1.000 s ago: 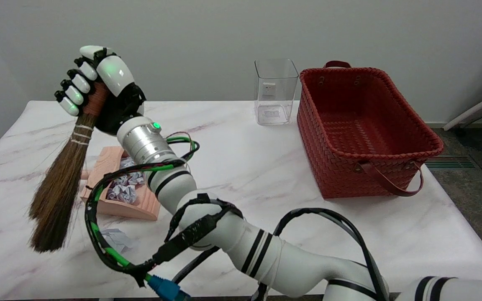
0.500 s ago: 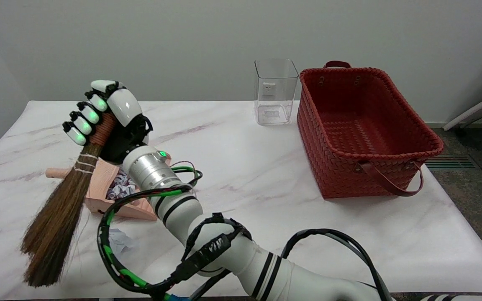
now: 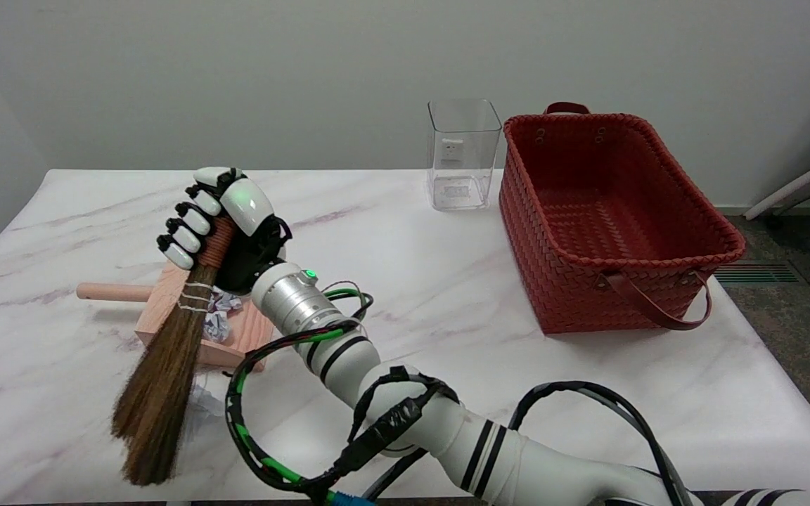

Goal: Sweep the paper ball into the dustpan.

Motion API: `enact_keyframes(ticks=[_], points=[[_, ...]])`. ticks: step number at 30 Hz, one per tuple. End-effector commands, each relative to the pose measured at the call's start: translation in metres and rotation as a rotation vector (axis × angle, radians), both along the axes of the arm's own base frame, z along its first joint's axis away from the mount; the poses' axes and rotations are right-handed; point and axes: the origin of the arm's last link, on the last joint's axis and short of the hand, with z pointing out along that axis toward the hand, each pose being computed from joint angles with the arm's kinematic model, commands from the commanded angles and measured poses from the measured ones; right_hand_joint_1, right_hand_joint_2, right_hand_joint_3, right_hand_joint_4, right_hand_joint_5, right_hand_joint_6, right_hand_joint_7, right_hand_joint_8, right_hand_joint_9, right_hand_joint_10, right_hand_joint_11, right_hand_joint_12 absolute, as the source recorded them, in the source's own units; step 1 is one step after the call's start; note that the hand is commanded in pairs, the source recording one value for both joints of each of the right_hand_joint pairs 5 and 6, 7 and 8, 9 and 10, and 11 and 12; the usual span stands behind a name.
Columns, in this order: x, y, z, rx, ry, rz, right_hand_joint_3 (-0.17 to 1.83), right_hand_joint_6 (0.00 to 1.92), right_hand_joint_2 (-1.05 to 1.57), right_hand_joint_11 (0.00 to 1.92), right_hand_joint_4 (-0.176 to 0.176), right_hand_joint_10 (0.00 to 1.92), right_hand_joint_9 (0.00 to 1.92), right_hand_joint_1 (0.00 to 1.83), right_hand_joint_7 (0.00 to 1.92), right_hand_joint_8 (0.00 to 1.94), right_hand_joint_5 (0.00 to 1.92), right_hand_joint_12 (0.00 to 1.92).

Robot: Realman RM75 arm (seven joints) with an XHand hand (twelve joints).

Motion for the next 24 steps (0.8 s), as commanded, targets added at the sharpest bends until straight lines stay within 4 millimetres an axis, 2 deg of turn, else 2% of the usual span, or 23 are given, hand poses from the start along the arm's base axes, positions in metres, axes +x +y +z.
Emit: enact_keyframes(ticks=[1, 2, 3, 8, 14, 17, 24], points=[[-0.022, -0.003, 0.029, 0.007, 0.155, 0.044, 0.99, 1.92, 1.37, 1.84, 0.000, 1.92, 1.92, 0.74, 1.92, 1.92, 1.92, 1.84], [0.029, 0.029, -0.024, 0.154, -0.027, 0.119, 0.99, 1.92, 1.37, 1.84, 0.000, 1.92, 1.92, 0.74, 1.92, 1.92, 1.92, 1.84], [-0.029, -0.005, 0.039, -0.011, 0.193, 0.041, 0.99, 1.92, 1.38, 1.84, 0.000, 1.92, 1.92, 0.74, 1.92, 1.92, 1.92, 1.84], [-0.033, -0.002, 0.044, -0.019, 0.214, 0.050, 0.97, 1.92, 1.41, 1.84, 0.000, 1.92, 1.92, 0.73, 1.92, 1.92, 1.92, 1.84], [-0.034, 0.008, 0.060, -0.034, 0.231, 0.070, 0.96, 1.92, 1.45, 1.83, 0.000, 1.92, 1.92, 0.73, 1.92, 1.92, 1.92, 1.83], [-0.036, 0.014, 0.078, -0.065, 0.263, 0.090, 0.95, 1.92, 1.49, 1.83, 0.000, 1.92, 1.92, 0.72, 1.92, 1.92, 1.92, 1.83], [-0.018, 0.020, 0.110, -0.164, 0.275, 0.171, 0.96, 1.92, 1.54, 1.83, 0.000, 1.92, 1.92, 0.71, 1.92, 1.92, 1.92, 1.83]])
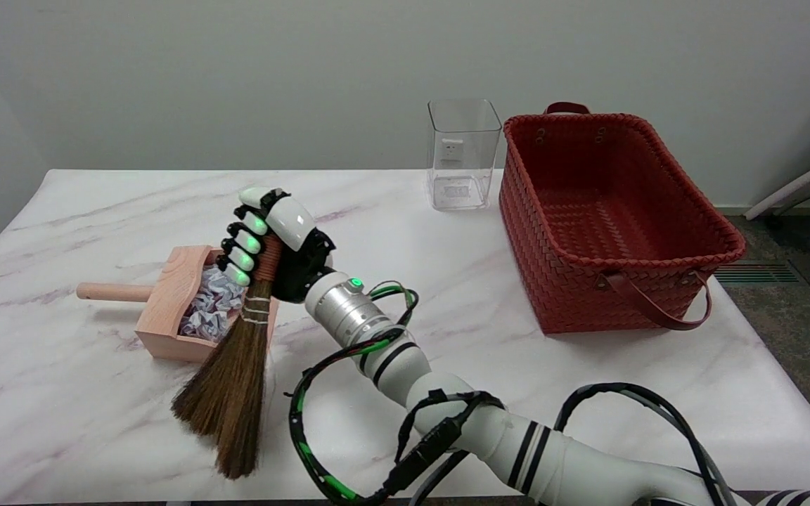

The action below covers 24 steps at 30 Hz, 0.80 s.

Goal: Sweep the paper ball into the dustpan.

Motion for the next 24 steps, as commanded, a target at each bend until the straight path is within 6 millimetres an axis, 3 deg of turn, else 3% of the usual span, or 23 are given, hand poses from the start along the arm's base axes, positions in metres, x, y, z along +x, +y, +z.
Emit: enact_keyframes(ticks=[1, 9, 10, 11, 12, 16, 24], points=[[0.011, 0.016, 0.063, -0.131, 0.086, 0.131, 0.96, 1.92, 1.54, 1.83, 0.000, 1.92, 1.92, 0.71, 1.92, 1.92, 1.92, 1.83], [0.031, 0.015, 0.100, -0.203, 0.126, 0.212, 0.99, 1.92, 1.57, 1.83, 0.000, 1.92, 1.92, 0.71, 1.92, 1.92, 1.92, 1.83], [0.035, 0.017, 0.097, -0.193, 0.109, 0.222, 0.99, 1.92, 1.57, 1.83, 0.000, 1.92, 1.92, 0.71, 1.92, 1.92, 1.92, 1.83], [0.076, 0.046, 0.054, -0.057, -0.104, 0.278, 1.00, 1.92, 1.57, 1.82, 0.000, 1.92, 1.92, 0.71, 1.92, 1.92, 1.92, 1.82], [0.034, 0.015, 0.110, -0.216, 0.140, 0.226, 1.01, 1.92, 1.57, 1.81, 0.000, 1.92, 1.92, 0.71, 1.92, 1.92, 1.92, 1.81], [0.032, 0.013, 0.126, -0.249, 0.174, 0.227, 1.02, 1.92, 1.57, 1.80, 0.000, 1.92, 1.92, 0.71, 1.92, 1.92, 1.92, 1.80], [0.035, 0.016, 0.133, -0.273, 0.154, 0.234, 1.05, 1.92, 1.57, 1.80, 0.000, 1.92, 1.92, 0.72, 1.92, 1.92, 1.92, 1.80]])
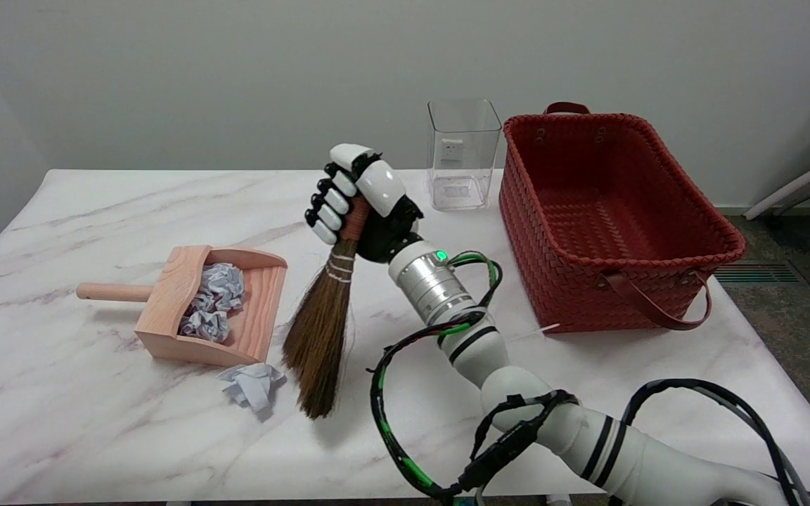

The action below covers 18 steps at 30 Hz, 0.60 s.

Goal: Sweep the paper ball into the dustpan.

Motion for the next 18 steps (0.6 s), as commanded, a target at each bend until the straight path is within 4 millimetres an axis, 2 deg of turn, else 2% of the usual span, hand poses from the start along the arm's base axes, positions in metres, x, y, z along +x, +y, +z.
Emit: enact_keyframes(ticks=[1, 3, 6, 8, 11, 14, 18], points=[[0.014, 0.005, 0.043, -0.094, 0.042, 0.068, 1.05, 1.92, 1.57, 1.79, 0.000, 1.92, 1.92, 0.72, 1.92, 1.92, 1.92, 1.79], [0.018, 0.006, 0.043, -0.091, 0.042, 0.081, 1.06, 1.92, 1.57, 1.79, 0.000, 1.92, 1.92, 0.72, 1.92, 1.92, 1.92, 1.79], [0.037, 0.006, 0.033, -0.060, 0.023, 0.127, 1.06, 1.92, 1.57, 1.79, 0.000, 1.92, 1.92, 0.72, 1.92, 1.92, 1.92, 1.79], [0.056, 0.006, 0.014, -0.002, -0.005, 0.166, 1.07, 1.92, 1.57, 1.80, 0.000, 1.92, 1.92, 0.72, 1.92, 1.92, 1.92, 1.80], [0.070, 0.008, -0.013, 0.052, -0.056, 0.193, 1.09, 1.92, 1.57, 1.82, 0.000, 1.92, 1.92, 0.71, 1.92, 1.92, 1.92, 1.82], [0.073, 0.015, -0.035, 0.080, -0.116, 0.183, 1.11, 1.92, 1.56, 1.83, 0.000, 1.92, 1.92, 0.71, 1.92, 1.92, 1.92, 1.83], [0.065, 0.028, -0.049, 0.091, -0.172, 0.148, 1.13, 1.92, 1.51, 1.83, 0.000, 1.92, 1.92, 0.72, 1.92, 1.92, 1.92, 1.83]])
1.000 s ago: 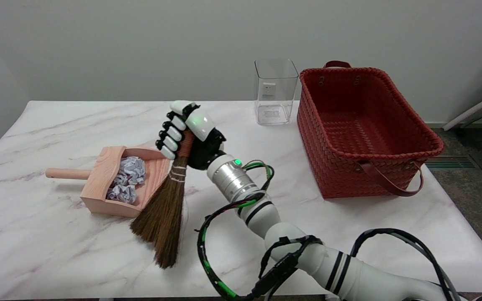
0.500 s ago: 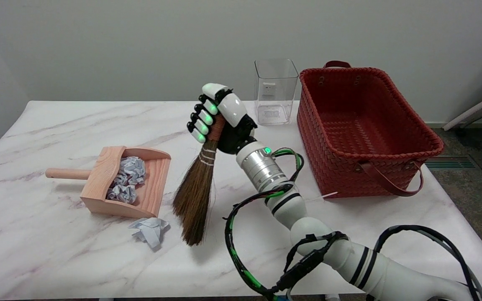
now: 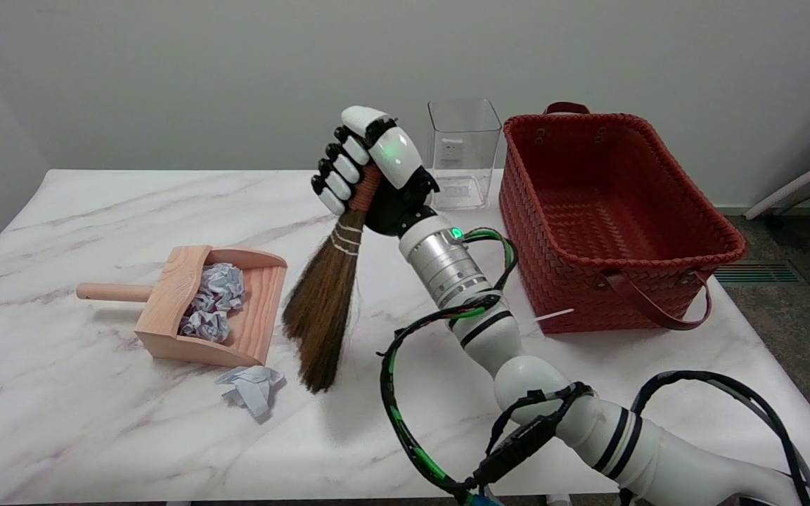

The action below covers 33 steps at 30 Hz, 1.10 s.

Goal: Sweep the paper ball into the dustpan.

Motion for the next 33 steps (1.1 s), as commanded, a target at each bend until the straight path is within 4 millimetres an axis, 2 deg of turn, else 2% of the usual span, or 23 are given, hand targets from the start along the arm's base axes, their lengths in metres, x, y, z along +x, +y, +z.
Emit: enact_keyframes(ticks=[1, 10, 21, 25, 30, 33], points=[[0.028, 0.028, -0.065, 0.126, -0.167, 0.032, 1.14, 1.92, 1.50, 1.83, 0.000, 1.92, 1.92, 0.72, 1.92, 1.92, 1.92, 1.83], [-0.011, 0.055, -0.089, 0.170, -0.199, -0.097, 1.20, 1.92, 1.34, 1.84, 0.000, 1.92, 1.92, 0.75, 1.92, 1.92, 1.92, 1.84], [-0.025, 0.041, -0.120, 0.207, -0.285, -0.175, 1.19, 1.92, 1.28, 1.83, 0.000, 1.92, 1.92, 0.75, 1.92, 1.92, 1.92, 1.83], [-0.042, 0.040, -0.117, 0.198, -0.296, -0.221, 1.18, 1.92, 1.25, 1.82, 0.000, 1.92, 1.92, 0.76, 1.92, 1.92, 1.92, 1.82], [-0.078, 0.040, -0.102, 0.164, -0.293, -0.304, 1.17, 1.92, 1.22, 1.81, 0.000, 1.92, 1.92, 0.77, 1.92, 1.92, 1.92, 1.81], [-0.087, 0.035, -0.094, 0.149, -0.263, -0.318, 1.15, 1.92, 1.23, 1.81, 0.000, 1.92, 1.92, 0.76, 1.92, 1.92, 1.92, 1.81]])
